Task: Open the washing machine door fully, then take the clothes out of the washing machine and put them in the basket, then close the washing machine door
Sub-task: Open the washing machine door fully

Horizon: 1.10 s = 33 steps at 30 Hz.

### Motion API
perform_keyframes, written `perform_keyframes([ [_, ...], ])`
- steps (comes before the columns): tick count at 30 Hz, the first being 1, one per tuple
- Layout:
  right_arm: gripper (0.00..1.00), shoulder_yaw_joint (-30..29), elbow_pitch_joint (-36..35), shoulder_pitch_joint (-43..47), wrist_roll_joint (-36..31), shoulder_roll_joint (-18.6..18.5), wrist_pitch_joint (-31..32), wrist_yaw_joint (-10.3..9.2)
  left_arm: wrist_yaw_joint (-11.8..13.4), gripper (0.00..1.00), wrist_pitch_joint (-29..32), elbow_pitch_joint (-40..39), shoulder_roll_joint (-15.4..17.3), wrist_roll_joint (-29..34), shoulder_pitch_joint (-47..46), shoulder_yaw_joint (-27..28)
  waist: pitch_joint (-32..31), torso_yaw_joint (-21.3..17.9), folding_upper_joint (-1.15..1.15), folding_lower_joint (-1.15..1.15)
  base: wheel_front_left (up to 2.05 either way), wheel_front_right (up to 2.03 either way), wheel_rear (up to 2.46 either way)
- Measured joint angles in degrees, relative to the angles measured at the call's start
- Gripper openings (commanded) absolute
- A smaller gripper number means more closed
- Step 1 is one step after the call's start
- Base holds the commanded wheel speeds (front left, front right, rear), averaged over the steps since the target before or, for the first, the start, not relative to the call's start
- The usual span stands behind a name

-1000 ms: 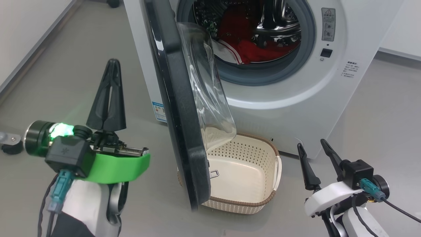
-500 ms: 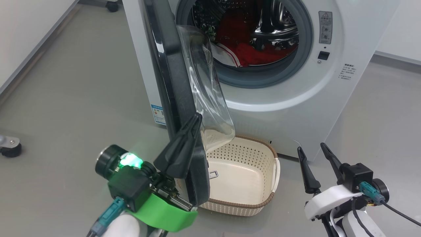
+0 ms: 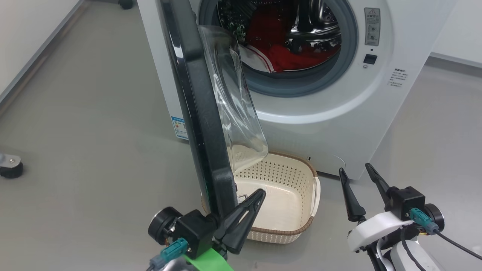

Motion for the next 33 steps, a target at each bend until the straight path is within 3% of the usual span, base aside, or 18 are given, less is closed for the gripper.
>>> perform_keyframes([
  [12, 1.00, -0.94, 0.20, -0.11, -0.85, 0.26, 0.00, 0.49, 0.11, 0.00, 3.81, 5.05, 0.97, -2.52, 1.24, 2.20, 1.69, -0.79, 0.00, 0.00, 0.00, 0.00, 0.00],
  [33, 1.00, -2.46, 0.73, -0.75, -1.52, 0.70, 0.00, 1.02, 3.82, 0.00, 2.76, 9.07, -0.40, -2.31, 1.15, 5.56, 2.47, -0.81, 0.00, 0.00, 0.00, 0.00, 0.00],
])
